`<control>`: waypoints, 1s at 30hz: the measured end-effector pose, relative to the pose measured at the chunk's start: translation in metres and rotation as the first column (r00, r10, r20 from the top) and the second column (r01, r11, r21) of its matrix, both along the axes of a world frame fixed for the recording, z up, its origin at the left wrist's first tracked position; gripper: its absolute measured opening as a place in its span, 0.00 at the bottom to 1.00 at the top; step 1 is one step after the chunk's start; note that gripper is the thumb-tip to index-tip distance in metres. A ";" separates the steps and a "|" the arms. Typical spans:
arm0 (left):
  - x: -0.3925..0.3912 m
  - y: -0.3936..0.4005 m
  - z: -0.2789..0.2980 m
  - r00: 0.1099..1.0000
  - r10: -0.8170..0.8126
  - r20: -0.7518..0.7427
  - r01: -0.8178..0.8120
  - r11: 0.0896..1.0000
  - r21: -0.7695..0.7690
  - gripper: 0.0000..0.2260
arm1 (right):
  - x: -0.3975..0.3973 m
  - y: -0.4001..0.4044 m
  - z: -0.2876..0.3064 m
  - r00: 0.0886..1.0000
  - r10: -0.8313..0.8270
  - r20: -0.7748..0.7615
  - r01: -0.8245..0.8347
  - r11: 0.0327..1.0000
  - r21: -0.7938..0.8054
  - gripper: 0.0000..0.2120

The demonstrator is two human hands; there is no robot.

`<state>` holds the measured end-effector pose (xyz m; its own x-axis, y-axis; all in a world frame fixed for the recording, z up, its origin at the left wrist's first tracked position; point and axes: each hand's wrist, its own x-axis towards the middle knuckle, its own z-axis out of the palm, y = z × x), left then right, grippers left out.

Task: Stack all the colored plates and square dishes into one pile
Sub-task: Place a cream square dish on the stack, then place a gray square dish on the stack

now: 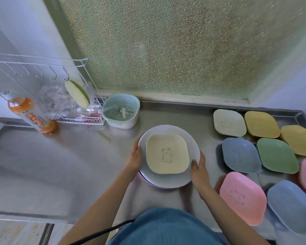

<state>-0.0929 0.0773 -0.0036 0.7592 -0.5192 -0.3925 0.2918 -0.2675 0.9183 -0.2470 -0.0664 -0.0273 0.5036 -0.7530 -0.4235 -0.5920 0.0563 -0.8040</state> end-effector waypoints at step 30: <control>-0.038 -0.039 -0.013 0.905 -0.012 0.425 -0.133 0.941 0.311 0.20 | -0.077 -0.098 -0.007 0.915 -0.286 -0.284 0.012 0.724 -0.690 0.09</control>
<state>-0.1309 0.0382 -0.0164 0.9148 -0.3654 -0.1721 -0.0713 -0.5655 0.8216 -0.3240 -0.1647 -0.0341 0.2809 -0.9551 0.0943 -0.8653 -0.2945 -0.4057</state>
